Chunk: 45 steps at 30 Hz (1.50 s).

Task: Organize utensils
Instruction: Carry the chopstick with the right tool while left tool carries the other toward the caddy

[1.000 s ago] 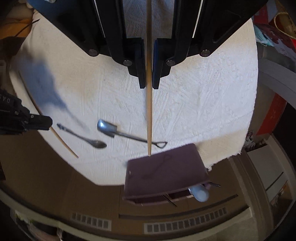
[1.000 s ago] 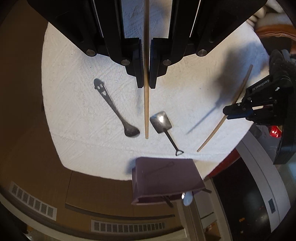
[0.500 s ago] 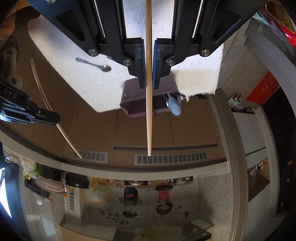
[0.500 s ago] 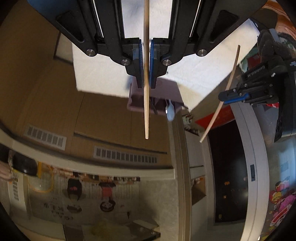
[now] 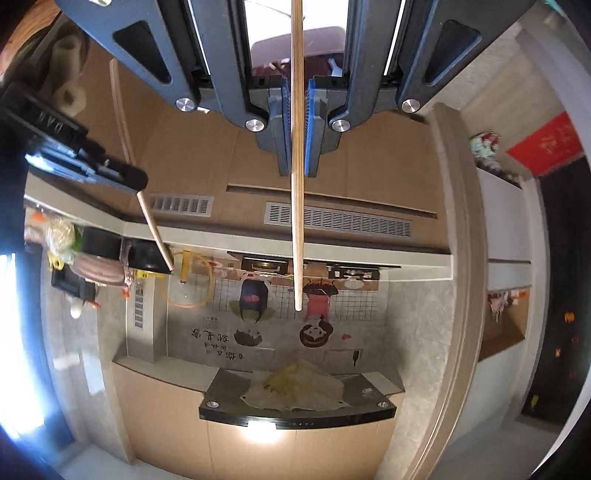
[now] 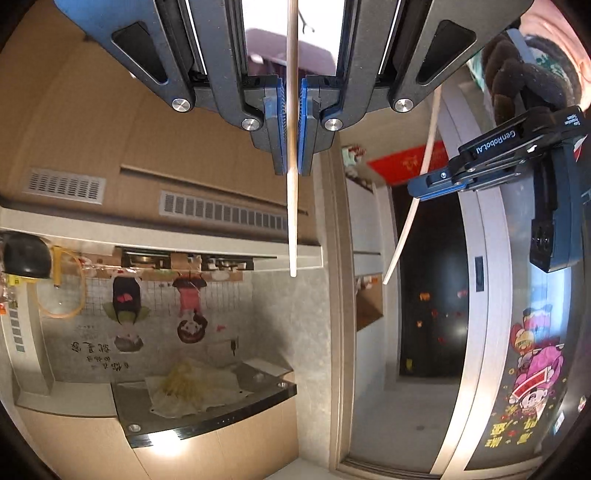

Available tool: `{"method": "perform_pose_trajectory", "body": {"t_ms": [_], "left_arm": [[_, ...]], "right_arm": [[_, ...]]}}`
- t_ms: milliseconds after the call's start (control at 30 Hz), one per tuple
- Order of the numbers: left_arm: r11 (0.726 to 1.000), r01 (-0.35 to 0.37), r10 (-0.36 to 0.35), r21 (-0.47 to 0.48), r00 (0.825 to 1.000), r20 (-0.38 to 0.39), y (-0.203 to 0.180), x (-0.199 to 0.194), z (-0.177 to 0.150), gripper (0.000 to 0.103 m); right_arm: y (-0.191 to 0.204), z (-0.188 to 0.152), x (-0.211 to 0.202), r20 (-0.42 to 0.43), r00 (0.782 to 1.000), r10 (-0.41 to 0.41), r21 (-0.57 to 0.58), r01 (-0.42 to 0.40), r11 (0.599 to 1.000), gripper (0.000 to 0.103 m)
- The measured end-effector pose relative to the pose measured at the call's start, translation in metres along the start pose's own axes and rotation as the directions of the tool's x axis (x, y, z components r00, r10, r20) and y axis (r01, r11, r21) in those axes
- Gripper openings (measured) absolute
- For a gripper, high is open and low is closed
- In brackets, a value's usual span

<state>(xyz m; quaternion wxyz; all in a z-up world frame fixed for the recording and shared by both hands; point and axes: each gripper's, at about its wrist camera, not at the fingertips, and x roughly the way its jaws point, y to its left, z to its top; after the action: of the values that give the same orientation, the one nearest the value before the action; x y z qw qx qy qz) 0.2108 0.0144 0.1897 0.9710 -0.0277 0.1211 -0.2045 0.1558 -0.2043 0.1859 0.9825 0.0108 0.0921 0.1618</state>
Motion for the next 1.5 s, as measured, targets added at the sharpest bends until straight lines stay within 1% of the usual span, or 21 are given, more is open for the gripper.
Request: {"method": "perform_pose_trajectory", "body": {"t_ms": [100,200,400,500,567,700,767,867,967,1133,1267,1367,1500], "left_arm": [[0.999,0.032,-0.032,-0.036,0.999,-0.007,0.009,0.033,-0.002,0.005],[0.997,0.039,-0.04,-0.062,0.999,-0.021,0.017,0.068,-0.008,0.005],[0.998,-0.015,0.015,-0.069,1.0,-0.006,0.027,0.125,-0.038,0.005],[0.996,-0.043,0.044,-0.08,0.999,0.017,0.035,0.144,-0.054,0.005],[0.995,-0.056,0.057,-0.087,0.998,0.018,0.04,0.156,-0.064,0.005],[0.995,-0.065,0.067,-0.074,0.997,0.031,0.044,0.171,-0.075,0.005],[0.995,-0.059,0.062,-0.085,0.998,0.029,0.048,0.177,-0.079,0.005],[0.994,-0.064,0.068,-0.086,0.997,0.04,0.052,0.18,-0.089,0.005],[0.994,-0.075,0.077,-0.085,0.997,0.031,0.055,0.184,-0.099,0.005],[0.994,-0.096,0.097,-0.052,0.995,0.023,0.052,0.179,-0.111,0.005],[0.996,-0.09,0.089,-0.024,0.996,-0.005,0.046,0.172,-0.119,0.005],[0.996,-0.09,0.089,-0.023,0.996,-0.03,0.044,0.167,-0.123,0.005],[0.995,-0.095,0.092,-0.021,0.991,-0.1,0.043,0.163,-0.131,0.005]], "right_arm": [[-0.009,-0.001,0.029,0.005,1.0,0.01,0.002,-0.01,1.0,0.006],[-0.019,-0.006,0.064,-0.01,1.0,0.016,-0.001,-0.016,1.0,0.006],[-0.046,-0.03,0.134,-0.032,0.998,0.044,0.018,-0.044,0.999,0.006],[-0.058,-0.048,0.165,-0.042,0.997,0.067,0.029,-0.066,0.997,0.006],[-0.063,-0.061,0.187,-0.063,0.994,0.09,0.021,-0.089,0.996,0.006],[-0.065,-0.081,0.219,-0.107,0.988,0.112,-0.005,-0.114,0.994,0.006],[-0.065,-0.087,0.233,-0.126,0.986,0.114,-0.014,-0.116,0.993,0.006],[-0.06,-0.096,0.245,-0.144,0.985,0.094,-0.038,-0.101,0.994,0.006],[-0.057,-0.105,0.252,-0.151,0.986,0.063,-0.062,-0.073,0.995,0.006],[-0.056,-0.119,0.251,-0.159,0.987,0.025,-0.074,-0.037,0.997,0.006],[-0.054,-0.133,0.244,-0.175,0.985,0.009,-0.079,-0.024,0.997,0.006],[-0.051,-0.143,0.235,-0.191,0.982,0.004,-0.082,-0.019,0.996,0.006],[-0.049,-0.151,0.225,-0.222,0.975,0.018,-0.072,-0.035,0.997,0.006]]}}
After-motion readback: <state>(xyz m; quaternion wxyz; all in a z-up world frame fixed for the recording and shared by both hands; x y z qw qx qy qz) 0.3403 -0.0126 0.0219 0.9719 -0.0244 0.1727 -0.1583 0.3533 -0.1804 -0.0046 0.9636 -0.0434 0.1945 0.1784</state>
